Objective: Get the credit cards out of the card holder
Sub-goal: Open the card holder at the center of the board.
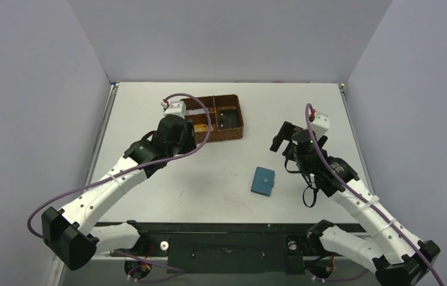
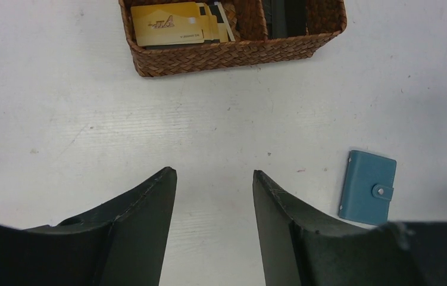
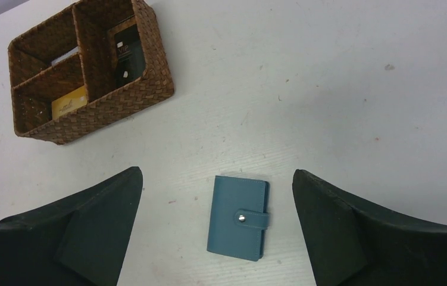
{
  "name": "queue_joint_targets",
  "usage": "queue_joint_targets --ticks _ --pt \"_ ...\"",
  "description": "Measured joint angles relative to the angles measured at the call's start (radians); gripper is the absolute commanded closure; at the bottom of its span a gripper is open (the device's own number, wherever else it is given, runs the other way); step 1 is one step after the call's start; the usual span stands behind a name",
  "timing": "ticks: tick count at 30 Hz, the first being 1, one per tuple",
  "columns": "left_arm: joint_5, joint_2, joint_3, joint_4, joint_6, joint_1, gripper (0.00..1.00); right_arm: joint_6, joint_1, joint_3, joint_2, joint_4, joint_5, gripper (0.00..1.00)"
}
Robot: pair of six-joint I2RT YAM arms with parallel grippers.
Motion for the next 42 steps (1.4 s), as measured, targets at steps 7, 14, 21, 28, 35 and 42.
queue_joint_targets --ticks 7,14,21,28,35,42 --pt "0.009 0.0 -0.008 0.0 -0.005 0.004 0.5 0.028 0.026 0.0 0.01 -0.037 0.031 0.06" --pt "0.015 0.0 -0.042 -0.003 -0.013 0.004 0.49 0.095 0.159 0.0 0.083 -0.081 0.111 0.1" --pt "0.027 -0.016 -0.096 0.0 -0.016 0.004 0.45 0.19 0.286 0.0 0.214 -0.146 0.198 0.17" --pt "0.041 -0.039 -0.12 0.0 -0.018 0.004 0.44 0.282 0.368 0.0 0.331 -0.197 0.251 0.28" --pt "0.051 -0.072 -0.154 0.001 -0.02 0.004 0.44 0.323 0.361 -0.008 0.399 -0.198 0.276 0.44" --pt "0.064 -0.079 -0.171 0.001 -0.021 0.004 0.43 0.292 0.266 -0.074 0.432 -0.139 0.246 0.47"
